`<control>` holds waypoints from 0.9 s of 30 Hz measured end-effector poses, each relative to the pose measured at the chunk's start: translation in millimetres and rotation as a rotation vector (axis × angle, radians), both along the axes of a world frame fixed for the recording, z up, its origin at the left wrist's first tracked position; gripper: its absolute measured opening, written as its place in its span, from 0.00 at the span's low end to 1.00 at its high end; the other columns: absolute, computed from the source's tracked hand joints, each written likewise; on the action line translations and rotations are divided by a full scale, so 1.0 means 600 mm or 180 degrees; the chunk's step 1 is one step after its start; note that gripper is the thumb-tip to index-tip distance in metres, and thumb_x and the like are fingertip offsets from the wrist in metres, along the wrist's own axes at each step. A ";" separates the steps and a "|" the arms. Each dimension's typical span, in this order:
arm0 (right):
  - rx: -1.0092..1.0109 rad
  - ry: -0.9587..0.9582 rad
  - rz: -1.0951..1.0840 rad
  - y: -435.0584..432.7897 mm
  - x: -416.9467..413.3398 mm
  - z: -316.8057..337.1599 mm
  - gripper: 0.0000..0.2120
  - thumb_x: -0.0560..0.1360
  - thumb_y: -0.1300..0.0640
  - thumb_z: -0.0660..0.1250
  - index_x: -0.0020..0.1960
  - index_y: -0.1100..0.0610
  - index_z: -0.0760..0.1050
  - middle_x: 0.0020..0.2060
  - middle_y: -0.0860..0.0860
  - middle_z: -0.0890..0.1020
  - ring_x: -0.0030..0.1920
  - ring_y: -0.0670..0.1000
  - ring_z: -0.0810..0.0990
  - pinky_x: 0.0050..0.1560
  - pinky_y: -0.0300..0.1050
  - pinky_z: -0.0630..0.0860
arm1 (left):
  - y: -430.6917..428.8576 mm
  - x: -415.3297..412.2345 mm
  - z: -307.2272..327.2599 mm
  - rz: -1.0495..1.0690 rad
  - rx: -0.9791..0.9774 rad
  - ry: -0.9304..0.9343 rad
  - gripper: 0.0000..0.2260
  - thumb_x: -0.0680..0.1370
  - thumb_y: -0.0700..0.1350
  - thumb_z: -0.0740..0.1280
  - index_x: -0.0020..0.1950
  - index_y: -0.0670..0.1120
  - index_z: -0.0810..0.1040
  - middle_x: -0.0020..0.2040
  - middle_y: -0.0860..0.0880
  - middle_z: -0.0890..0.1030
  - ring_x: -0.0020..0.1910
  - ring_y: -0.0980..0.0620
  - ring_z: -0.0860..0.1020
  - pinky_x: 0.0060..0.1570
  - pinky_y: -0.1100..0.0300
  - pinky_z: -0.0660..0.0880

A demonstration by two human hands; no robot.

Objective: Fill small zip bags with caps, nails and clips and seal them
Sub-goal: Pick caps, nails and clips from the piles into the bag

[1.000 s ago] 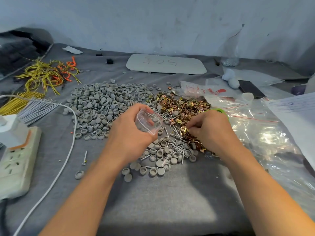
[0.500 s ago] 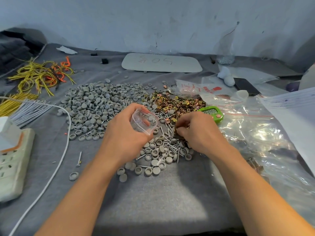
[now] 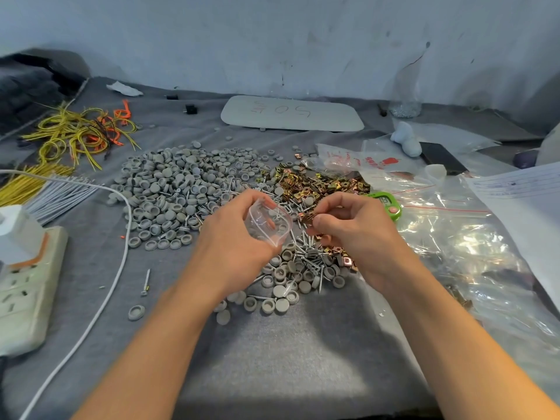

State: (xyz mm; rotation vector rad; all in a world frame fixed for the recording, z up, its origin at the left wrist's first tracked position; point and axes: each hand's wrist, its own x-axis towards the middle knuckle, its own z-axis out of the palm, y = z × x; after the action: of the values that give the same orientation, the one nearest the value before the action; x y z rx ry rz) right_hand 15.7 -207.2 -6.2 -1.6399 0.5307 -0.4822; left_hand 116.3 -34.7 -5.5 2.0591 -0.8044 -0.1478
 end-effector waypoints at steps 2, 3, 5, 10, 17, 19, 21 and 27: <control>-0.0031 0.0076 -0.0087 0.000 0.002 -0.001 0.09 0.75 0.72 0.71 0.44 0.58 0.80 0.40 0.57 0.88 0.43 0.56 0.88 0.41 0.47 0.84 | 0.000 0.001 -0.001 -0.0016 -0.0012 -0.0001 0.20 0.68 0.46 0.80 0.53 0.63 0.76 0.43 0.61 0.83 0.27 0.64 0.77 0.24 0.70 0.68; -0.0329 0.0229 -0.0199 -0.002 0.003 -0.003 0.09 0.76 0.71 0.71 0.44 0.57 0.80 0.39 0.55 0.88 0.43 0.57 0.87 0.43 0.50 0.84 | 0.000 0.002 -0.001 -0.0021 -0.0019 -0.0008 0.21 0.68 0.46 0.80 0.53 0.63 0.76 0.44 0.60 0.83 0.27 0.64 0.77 0.24 0.70 0.68; -0.1280 0.0663 -0.0414 -0.006 0.007 -0.007 0.10 0.77 0.66 0.70 0.44 0.52 0.79 0.36 0.50 0.86 0.40 0.54 0.86 0.42 0.51 0.84 | 0.000 0.003 0.000 -0.0012 -0.0028 -0.0041 0.21 0.68 0.45 0.80 0.53 0.63 0.77 0.44 0.59 0.83 0.28 0.65 0.77 0.25 0.71 0.69; -0.1690 0.0962 -0.0439 -0.010 0.014 -0.008 0.08 0.79 0.60 0.70 0.43 0.49 0.77 0.36 0.47 0.84 0.34 0.49 0.82 0.34 0.39 0.77 | 0.003 0.003 0.000 0.0036 -0.0082 -0.0003 0.19 0.69 0.48 0.80 0.53 0.63 0.77 0.44 0.67 0.82 0.34 0.63 0.80 0.30 0.72 0.71; -0.1575 0.1041 -0.0334 -0.012 0.012 -0.012 0.07 0.83 0.56 0.66 0.47 0.48 0.75 0.35 0.51 0.84 0.33 0.53 0.81 0.32 0.47 0.75 | 0.008 0.005 0.001 0.0010 -0.0054 -0.0027 0.21 0.69 0.45 0.80 0.55 0.62 0.77 0.43 0.59 0.84 0.29 0.63 0.78 0.28 0.71 0.71; -0.1836 0.1070 -0.0391 -0.012 0.012 -0.012 0.07 0.83 0.55 0.66 0.46 0.47 0.74 0.32 0.48 0.81 0.28 0.48 0.75 0.30 0.43 0.71 | 0.008 0.005 0.001 0.0002 -0.0051 -0.0030 0.21 0.69 0.46 0.80 0.55 0.62 0.77 0.43 0.59 0.84 0.28 0.63 0.77 0.27 0.71 0.70; -0.1942 0.1099 -0.0421 -0.011 0.012 -0.010 0.08 0.82 0.54 0.68 0.44 0.47 0.75 0.32 0.45 0.80 0.28 0.46 0.73 0.30 0.42 0.67 | 0.007 0.005 0.001 0.0008 -0.0053 -0.0031 0.20 0.70 0.46 0.80 0.55 0.62 0.77 0.43 0.59 0.84 0.28 0.62 0.78 0.27 0.70 0.70; -0.0071 0.0172 -0.0165 -0.003 0.007 0.000 0.08 0.82 0.63 0.66 0.45 0.56 0.78 0.34 0.52 0.84 0.33 0.50 0.78 0.32 0.42 0.76 | 0.007 0.005 0.001 0.0010 -0.0026 -0.0061 0.20 0.70 0.47 0.80 0.56 0.61 0.77 0.43 0.59 0.84 0.30 0.63 0.78 0.28 0.71 0.70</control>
State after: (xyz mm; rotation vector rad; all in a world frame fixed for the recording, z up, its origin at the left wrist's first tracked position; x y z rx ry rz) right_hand 19.8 -209.0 -6.3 -1.6676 0.6112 -0.4844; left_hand 119.4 -30.6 -4.7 2.0568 -0.8121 -0.1228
